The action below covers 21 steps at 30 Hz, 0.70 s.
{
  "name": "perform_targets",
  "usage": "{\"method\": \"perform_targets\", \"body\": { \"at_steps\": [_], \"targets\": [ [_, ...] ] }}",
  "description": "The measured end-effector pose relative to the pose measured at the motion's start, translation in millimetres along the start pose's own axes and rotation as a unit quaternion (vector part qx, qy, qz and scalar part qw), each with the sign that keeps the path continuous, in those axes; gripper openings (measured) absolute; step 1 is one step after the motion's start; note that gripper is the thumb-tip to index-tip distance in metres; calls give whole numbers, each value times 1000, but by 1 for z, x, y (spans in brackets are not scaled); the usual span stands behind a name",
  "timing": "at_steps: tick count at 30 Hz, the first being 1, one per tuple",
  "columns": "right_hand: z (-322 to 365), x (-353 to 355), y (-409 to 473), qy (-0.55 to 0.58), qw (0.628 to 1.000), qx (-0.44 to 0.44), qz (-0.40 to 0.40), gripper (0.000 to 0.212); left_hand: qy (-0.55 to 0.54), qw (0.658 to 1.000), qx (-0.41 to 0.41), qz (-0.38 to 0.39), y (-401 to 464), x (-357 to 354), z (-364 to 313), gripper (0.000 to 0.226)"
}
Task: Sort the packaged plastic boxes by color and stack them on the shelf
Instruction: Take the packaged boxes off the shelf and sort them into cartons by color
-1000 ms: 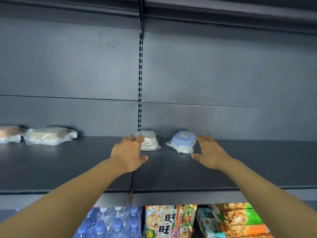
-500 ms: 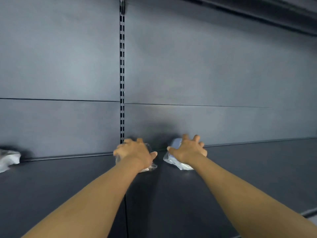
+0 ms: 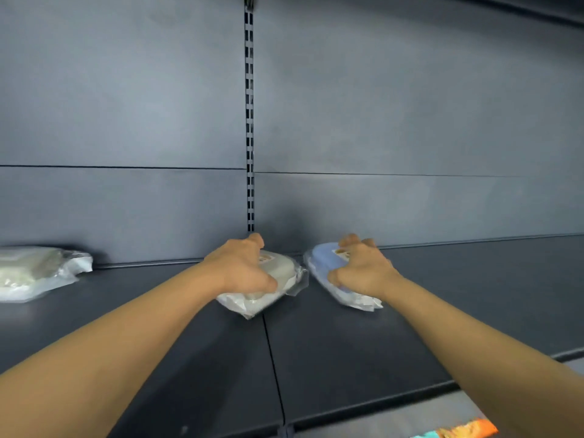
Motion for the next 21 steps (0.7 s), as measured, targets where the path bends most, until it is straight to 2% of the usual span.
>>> {"method": "perform_targets", "body": {
  "at_steps": [3,8,14,21],
  "targets": [
    [3,-9,-27,26,997,23,65,72,-10,1000,-6,28,-25,-1,22,68],
    [13,-18,-53,-11,993,52,104,60,2,999,-12,53,-48,-6,47,61],
    [14,-23,-64,-133,991,21,22,67,101,994,-20,-37,-49,-18,53,57],
    [27,-8,-107,-106,986,107,-76,64,73,989,-5,-127,-108,-3,51,57]
  ]
}}
Point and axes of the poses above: each hand's wrist, its own y-axis towards the middle knuckle, its own x-axis out of the back of the hand, z = x × y, the point moved 7 cm from there along y, towards the middle knuckle, and after that the axes turned 9 degrees about y, right-handed, at the moved point
